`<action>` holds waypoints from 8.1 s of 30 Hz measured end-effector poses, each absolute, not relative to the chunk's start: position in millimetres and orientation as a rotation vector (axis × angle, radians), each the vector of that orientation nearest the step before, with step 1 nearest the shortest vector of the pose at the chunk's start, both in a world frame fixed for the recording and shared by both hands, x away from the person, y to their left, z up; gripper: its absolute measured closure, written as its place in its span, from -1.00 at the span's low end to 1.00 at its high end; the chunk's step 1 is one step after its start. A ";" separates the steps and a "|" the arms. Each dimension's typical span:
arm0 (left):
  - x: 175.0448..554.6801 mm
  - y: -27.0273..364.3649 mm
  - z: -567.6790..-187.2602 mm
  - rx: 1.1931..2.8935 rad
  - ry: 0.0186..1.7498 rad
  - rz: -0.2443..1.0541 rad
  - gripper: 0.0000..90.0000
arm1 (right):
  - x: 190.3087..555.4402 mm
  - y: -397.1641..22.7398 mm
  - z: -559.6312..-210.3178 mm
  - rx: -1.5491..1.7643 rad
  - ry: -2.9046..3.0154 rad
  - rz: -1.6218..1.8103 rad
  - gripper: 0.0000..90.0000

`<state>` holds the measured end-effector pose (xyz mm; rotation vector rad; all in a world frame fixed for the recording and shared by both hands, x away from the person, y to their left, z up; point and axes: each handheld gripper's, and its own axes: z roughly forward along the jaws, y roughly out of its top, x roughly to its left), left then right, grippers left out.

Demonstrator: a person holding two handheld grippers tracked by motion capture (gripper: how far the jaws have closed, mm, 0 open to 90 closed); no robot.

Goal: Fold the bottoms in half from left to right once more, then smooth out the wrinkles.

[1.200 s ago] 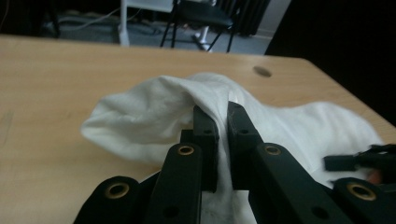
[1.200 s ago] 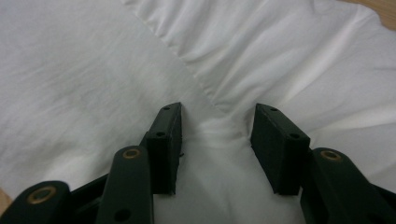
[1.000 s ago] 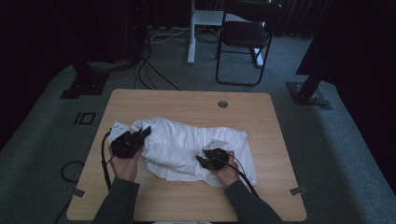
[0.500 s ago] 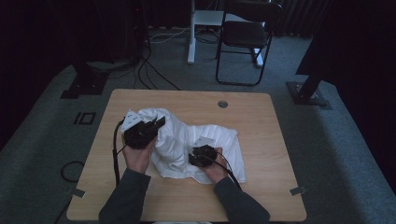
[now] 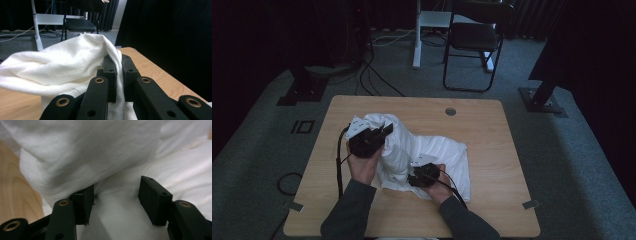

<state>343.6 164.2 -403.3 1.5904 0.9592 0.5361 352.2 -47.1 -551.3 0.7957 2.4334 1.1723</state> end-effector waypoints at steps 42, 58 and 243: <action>345.4 121.2 -418.8 1.686 0.895 0.472 0.90 | 407.3 -97.6 -555.6 0.972 2.462 1.092 -0.16; 368.1 83.2 -436.4 1.761 0.867 0.424 0.90 | 390.5 -144.5 -552.7 1.168 2.317 1.038 -0.03; 349.3 64.8 -524.9 1.941 0.887 0.423 0.22 | 420.4 -155.6 -507.4 1.168 2.178 1.194 0.20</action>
